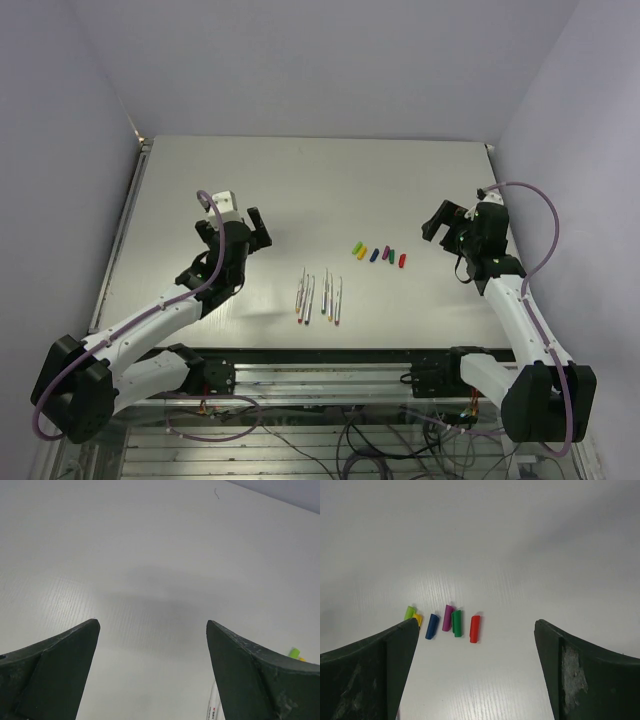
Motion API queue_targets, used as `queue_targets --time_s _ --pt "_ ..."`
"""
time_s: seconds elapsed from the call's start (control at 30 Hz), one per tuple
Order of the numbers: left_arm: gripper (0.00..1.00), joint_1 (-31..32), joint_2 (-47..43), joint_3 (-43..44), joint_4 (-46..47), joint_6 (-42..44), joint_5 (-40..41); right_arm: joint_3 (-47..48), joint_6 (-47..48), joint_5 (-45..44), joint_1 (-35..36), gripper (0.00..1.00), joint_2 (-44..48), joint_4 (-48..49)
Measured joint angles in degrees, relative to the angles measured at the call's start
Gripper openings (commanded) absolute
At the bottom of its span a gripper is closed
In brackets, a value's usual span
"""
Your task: Insert the pens into the pen caps
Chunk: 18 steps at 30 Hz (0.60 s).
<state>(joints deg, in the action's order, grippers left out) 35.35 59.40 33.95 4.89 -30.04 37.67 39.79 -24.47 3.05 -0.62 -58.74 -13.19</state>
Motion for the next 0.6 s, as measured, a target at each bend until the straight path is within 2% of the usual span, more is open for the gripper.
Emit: queue_targets --time_s 0.6 --pt "0.99 0.0 0.4 0.0 -0.8 0.0 0.1 -1.0 -0.2 -0.7 0.0 1.00 2.1 0.1"
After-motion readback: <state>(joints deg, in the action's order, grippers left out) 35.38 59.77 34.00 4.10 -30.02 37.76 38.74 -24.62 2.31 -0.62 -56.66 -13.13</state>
